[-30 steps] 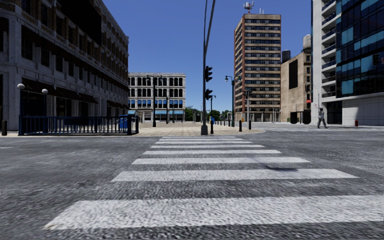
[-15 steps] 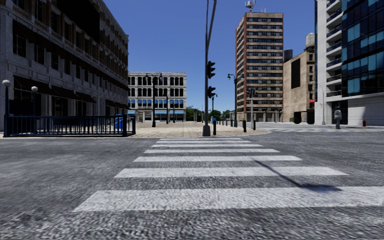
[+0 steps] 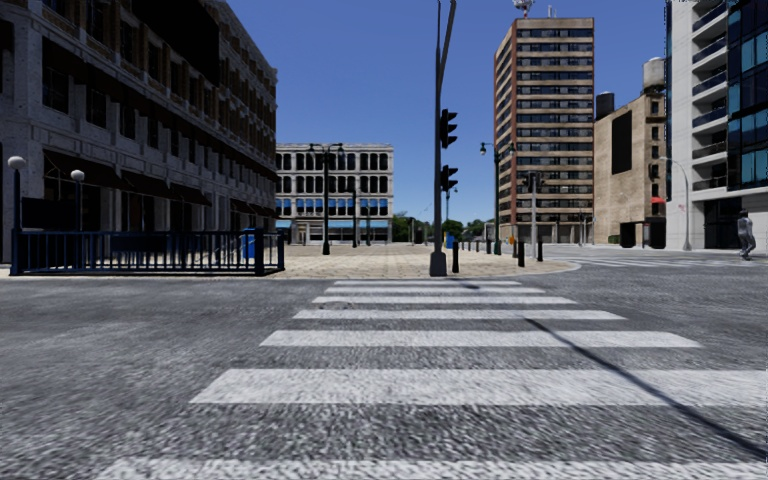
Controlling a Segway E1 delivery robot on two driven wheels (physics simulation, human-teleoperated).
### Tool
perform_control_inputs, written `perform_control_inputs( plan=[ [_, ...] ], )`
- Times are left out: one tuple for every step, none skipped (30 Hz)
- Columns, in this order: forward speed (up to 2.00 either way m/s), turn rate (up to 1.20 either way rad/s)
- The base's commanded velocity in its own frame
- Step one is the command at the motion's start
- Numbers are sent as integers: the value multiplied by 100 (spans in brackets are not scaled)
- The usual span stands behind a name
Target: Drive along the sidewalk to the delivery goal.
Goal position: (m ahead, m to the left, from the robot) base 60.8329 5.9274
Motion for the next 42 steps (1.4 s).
perform_control_inputs(
  plan=[
    [164,2],
    [166,0],
    [167,0],
    [167,0],
    [168,0],
    [171,0],
    [171,0],
    [178,0],
    [187,0],
    [193,0],
    [195,0],
    [195,0],
    [195,0],
    [195,0],
    [195,0],
    [195,0],
    [195,0],
    [195,0],
    [195,0],
    [195,0],
    [195,0],
    [195,0],
    [195,0],
    [195,0],
    [195,0],
    [195,0],
    [195,0],
    [195,0],
    [195,0],
    [195,0],
    [195,0],
    [195,0],
    [195,0],
    [195,0],
    [195,0],
    [195,0],
    [195,0],
    [195,0],
    [195,0],
    [195,0],
    [195,0],
    [195,0]
  ],
)
